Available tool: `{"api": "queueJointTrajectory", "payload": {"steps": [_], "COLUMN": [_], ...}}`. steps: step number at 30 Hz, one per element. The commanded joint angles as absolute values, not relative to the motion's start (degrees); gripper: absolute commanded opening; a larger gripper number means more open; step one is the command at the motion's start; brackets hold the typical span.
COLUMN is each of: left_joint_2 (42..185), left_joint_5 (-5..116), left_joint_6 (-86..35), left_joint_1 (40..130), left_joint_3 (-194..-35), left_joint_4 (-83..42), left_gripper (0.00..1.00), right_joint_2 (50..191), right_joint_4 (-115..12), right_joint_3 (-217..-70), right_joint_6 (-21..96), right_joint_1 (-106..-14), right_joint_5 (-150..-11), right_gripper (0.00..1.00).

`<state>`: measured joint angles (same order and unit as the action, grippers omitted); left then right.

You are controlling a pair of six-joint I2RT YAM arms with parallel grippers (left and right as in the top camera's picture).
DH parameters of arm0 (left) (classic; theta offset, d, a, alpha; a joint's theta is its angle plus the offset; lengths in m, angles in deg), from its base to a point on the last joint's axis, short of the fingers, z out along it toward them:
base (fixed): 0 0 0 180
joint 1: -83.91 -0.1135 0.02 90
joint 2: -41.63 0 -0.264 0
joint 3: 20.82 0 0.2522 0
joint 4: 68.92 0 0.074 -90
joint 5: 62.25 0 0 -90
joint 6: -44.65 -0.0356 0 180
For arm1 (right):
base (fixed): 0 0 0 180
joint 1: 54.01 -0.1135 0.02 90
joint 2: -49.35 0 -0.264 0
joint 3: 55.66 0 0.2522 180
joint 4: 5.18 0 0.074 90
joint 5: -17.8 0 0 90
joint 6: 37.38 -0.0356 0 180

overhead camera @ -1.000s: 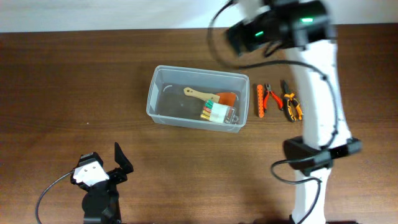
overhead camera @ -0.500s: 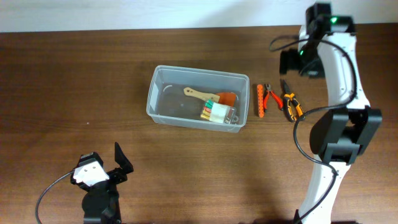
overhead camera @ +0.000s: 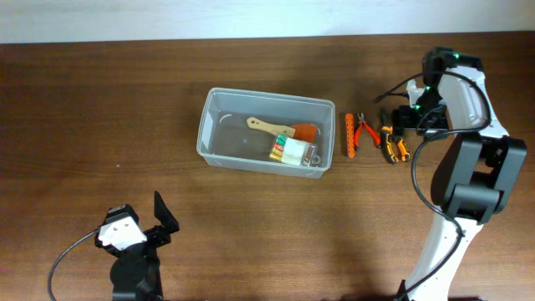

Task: Pack container
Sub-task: 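Grasp the orange-black needle-nose pliers with the right gripper, then lower the pliers into the container and open the right gripper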

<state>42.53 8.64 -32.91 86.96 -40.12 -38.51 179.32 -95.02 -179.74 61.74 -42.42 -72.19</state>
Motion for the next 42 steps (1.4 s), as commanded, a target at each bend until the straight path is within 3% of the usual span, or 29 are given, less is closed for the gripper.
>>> {"api": "queueJointTrajectory", "payload": {"steps": [1,9,14,18,24,29,33,42], "left_joint_2": [42.3,42.3,42.3,42.3,42.3,42.3,42.3,42.3], "left_joint_5": [8.4,8.4,8.4,8.4,8.4,8.4,8.4,8.4], "left_joint_6": [-33.4,-33.4,-33.4,-33.4,-33.4,-33.4,-33.4,-33.4], "left_joint_1": [87.2,87.2,87.2,87.2,87.2,87.2,87.2,87.2], "left_joint_3": [-39.9,-39.9,-39.9,-39.9,-39.9,-39.9,-39.9,-39.9], "left_joint_4": [-38.4,-38.4,-38.4,-38.4,-38.4,-38.4,-38.4,-38.4], "left_gripper": [0.99,0.99,0.99,0.99,0.99,0.99,0.99,0.99], "right_joint_2": [179.3,179.3,179.4,179.4,179.4,179.4,179.0,172.1], "right_joint_4": [-95.5,-92.8,-88.4,-85.2,-82.6,-81.8,-82.4,-91.8], "right_joint_3": [-179.2,-177.4,-173.5,-170.8,-167.2,-165.3,-166.3,-185.3], "right_joint_6": [66.7,67.4,67.1,65.7,65.3,64.0,60.4,54.0], "right_joint_1": [-41.6,-41.8,-42.0,-42.0,-42.1,-42.1,-41.9,-44.8], "right_joint_5": [-71.9,-71.3,-71.3,-71.5,-71.5,-71.7,-71.5,-73.5], "right_gripper": [0.75,0.61,0.60,0.53,0.38,0.16,0.06,0.04]}}
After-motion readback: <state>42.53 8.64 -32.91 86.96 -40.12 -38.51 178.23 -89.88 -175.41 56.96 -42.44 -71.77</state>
